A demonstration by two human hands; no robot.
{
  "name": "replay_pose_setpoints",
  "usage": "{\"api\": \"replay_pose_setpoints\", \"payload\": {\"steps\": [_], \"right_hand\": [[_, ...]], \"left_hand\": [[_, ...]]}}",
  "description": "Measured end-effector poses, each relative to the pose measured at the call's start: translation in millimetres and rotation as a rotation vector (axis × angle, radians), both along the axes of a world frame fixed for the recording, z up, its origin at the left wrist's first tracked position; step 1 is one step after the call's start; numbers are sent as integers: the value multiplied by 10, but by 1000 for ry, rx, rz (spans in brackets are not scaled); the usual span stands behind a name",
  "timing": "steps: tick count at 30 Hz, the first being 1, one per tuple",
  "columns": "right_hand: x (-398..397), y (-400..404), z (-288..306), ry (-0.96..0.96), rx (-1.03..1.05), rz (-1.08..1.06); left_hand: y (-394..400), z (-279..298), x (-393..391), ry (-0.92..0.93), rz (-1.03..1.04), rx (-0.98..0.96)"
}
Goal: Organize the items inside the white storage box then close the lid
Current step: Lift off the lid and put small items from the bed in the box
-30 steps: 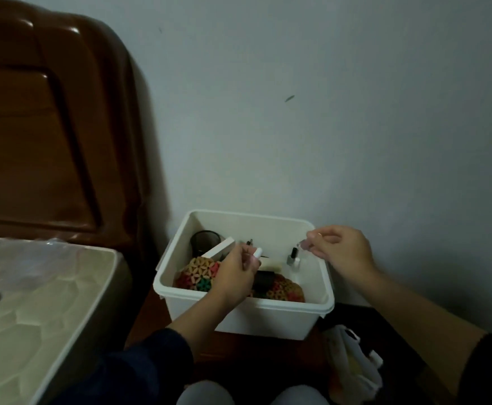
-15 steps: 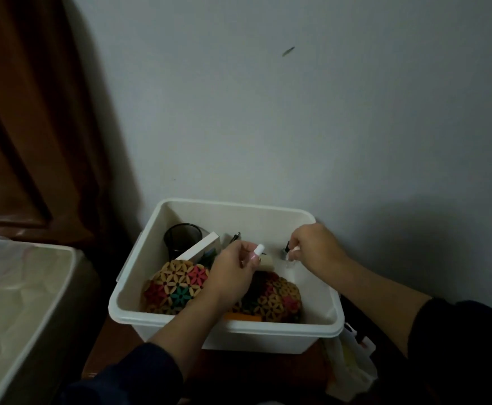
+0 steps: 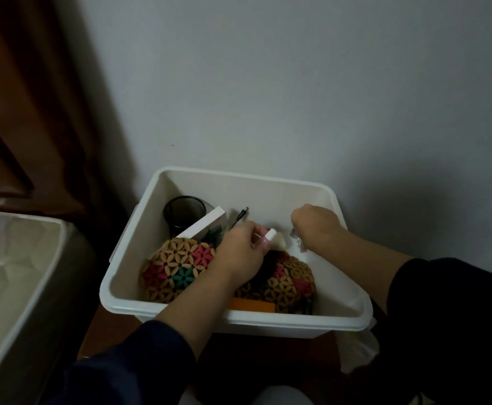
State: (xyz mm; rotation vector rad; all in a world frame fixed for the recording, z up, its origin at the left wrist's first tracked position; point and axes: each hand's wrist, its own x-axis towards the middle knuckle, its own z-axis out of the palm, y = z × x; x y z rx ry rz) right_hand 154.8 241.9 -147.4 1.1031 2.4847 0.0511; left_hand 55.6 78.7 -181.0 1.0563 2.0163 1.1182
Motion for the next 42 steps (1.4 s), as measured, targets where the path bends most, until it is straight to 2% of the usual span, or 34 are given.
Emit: {"api": "replay_pose_setpoints", "payload": {"steps": [9, 14, 18, 20, 22, 25, 27, 28, 31, 35, 37, 40, 42], "right_hand": [[48, -55, -112, -77, 162, 124], [25, -34, -131, -90, 155, 114], [32, -22, -88, -65, 146, 122], [54, 19, -63, 31, 123, 96], [79, 93, -20, 287, -29, 13], [133, 72, 107, 766, -531, -151], [175, 19, 178, 828, -754, -156], [194, -11, 188, 800, -778, -115], [228, -88, 185, 710, -675, 4], [227, -152, 166, 728, -608, 95], [225, -121, 193, 733, -527, 73], [246, 38, 244, 697, -273, 89], [251, 122, 250, 572, -65, 157]], "left_hand": [[-1, -3, -4, 3, 37, 4], [-5, -8, -7, 19, 36, -5], [-13, 7, 3, 30, 42, -23], [-17, 24, 5, 20, 58, -27], [-24, 44, 12, -7, 76, -26], [-31, 67, 19, -52, 101, -3], [-38, 78, 21, -65, 103, 9], [-42, 85, 25, -69, 97, 13], [-48, 111, 48, -58, 71, 26], [-36, 137, 64, -76, 55, 39], [-36, 123, 55, -79, 57, 25], [-35, 73, 43, 75, -14, -95], [-34, 52, 41, 173, -71, -173]]}}
